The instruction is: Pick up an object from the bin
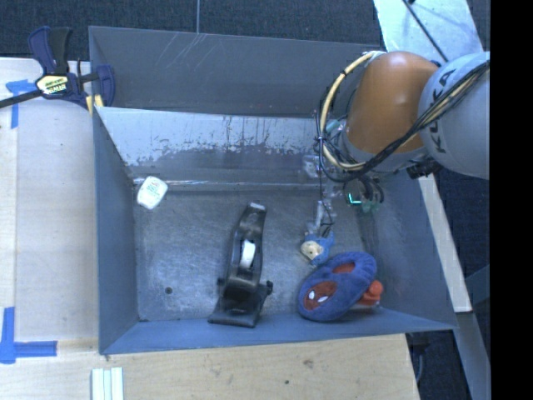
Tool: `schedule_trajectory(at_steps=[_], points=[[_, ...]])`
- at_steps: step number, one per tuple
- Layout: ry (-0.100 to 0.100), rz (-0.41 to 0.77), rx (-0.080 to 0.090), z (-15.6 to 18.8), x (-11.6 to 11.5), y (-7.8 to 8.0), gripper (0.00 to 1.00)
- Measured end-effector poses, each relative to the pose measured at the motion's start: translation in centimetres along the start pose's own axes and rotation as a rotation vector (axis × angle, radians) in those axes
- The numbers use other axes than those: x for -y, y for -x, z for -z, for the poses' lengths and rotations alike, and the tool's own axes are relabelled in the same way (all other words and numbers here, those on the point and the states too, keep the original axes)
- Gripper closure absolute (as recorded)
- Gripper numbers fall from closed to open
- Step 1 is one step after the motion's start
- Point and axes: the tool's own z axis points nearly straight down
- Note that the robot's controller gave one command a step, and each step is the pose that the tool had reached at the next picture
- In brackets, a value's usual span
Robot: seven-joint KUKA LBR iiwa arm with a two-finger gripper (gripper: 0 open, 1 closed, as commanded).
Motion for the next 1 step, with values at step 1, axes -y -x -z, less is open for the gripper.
schedule_trajectory(at_steps=[1], points=[[-0.002,0.151,0.002,-4.91,7.33,-4.25,0.0]])
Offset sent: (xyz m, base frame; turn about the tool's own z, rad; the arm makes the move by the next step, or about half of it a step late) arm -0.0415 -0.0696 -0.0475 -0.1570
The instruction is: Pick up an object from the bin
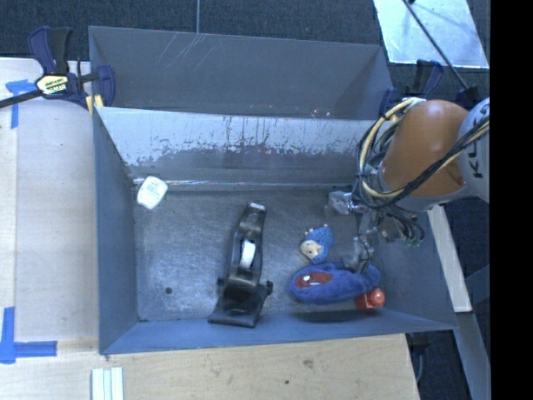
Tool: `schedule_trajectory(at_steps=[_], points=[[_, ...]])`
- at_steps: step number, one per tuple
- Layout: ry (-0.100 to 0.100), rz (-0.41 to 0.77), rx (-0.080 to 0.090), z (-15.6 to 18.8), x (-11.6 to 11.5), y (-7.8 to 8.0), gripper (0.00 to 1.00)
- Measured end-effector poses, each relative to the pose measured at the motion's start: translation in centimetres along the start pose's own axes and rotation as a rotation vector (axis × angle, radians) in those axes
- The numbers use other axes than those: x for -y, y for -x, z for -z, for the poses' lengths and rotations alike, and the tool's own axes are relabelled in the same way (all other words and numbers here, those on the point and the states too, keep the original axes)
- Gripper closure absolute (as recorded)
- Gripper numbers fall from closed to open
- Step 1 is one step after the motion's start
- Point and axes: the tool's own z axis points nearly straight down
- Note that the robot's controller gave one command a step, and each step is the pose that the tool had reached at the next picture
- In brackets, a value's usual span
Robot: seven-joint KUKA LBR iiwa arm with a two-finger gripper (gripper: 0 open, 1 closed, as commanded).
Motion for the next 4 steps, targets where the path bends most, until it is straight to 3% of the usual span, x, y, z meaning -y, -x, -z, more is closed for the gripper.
schedule_trajectory(at_steps=[1,2,3,4], points=[[-0.007,0.255,0.03,-0.4,-4.3,-3.3,0.0],[-0.007,0.254,0.026,-0.4,-4.2,-3.5,1.0],[-0.005,0.286,0.015,11.4,-1.5,-2.2,1.0],[-0.003,0.662,0.011,17.3,-2.4,-1.4,1.0]])
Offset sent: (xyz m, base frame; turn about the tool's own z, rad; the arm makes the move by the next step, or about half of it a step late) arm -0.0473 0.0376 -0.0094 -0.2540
